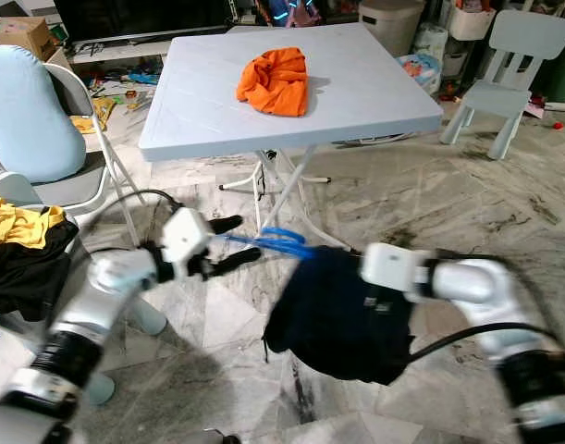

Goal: Hang hanger

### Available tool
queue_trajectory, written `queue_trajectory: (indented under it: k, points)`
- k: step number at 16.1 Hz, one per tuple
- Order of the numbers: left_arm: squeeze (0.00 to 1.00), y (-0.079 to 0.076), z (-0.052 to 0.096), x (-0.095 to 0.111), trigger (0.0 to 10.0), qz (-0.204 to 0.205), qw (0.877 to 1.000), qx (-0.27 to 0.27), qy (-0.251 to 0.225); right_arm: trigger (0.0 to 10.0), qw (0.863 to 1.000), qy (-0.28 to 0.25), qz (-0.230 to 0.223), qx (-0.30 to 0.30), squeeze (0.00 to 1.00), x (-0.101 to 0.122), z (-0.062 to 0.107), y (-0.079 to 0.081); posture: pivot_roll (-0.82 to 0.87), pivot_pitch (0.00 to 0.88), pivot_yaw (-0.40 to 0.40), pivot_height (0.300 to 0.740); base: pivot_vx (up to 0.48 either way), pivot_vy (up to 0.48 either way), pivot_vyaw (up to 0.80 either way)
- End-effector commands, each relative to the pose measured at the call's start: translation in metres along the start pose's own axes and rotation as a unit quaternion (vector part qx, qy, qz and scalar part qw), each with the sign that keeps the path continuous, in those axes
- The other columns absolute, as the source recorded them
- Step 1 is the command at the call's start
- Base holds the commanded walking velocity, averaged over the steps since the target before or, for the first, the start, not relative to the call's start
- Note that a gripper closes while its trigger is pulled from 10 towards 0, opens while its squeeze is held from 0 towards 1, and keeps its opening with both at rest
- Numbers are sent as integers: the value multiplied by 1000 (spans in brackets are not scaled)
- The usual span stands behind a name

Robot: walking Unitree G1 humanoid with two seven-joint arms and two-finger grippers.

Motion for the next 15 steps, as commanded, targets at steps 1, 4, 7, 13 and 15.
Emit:
queue_trajectory:
  k: [1,4,7,13,15]
  points:
    - [0,-2,3,2,10000,13,1000,-16,-3,10000,999,14,36,-16,0,1,5,-12,-42,41,8,740,0,0,0]
    - [0,-14,6,-1,10000,29,998,-53,5,10000,999,18,40,-17,0,0,10,-17,-45,58,0,740,0,0,0]
    - [1000,-19,13,-12,10000,40,996,-68,30,10000,999,8,40,10,0,2,13,-13,-45,66,-3,740,0,0,0]
    - [0,-22,16,-14,10000,36,995,-84,43,10000,997,-7,26,73,0,4,27,4,-57,94,2,740,0,0,0]
    - [0,-26,14,-17,10000,43,994,-90,44,10000,996,-21,12,92,0,9,30,9,-64,101,1,740,0,0,0]
Point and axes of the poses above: a point about 5 cm out from each wrist's last joint towards the gripper, its own z axis pointing back from the gripper into the wrist, its own x axis along the axis of the wrist's last joint, y = z × x, the point moved 2 cm from there along -z, pointing out of the wrist towards the gripper, and after that the axes turned 6 degrees about -z, right-handed, at the moved point
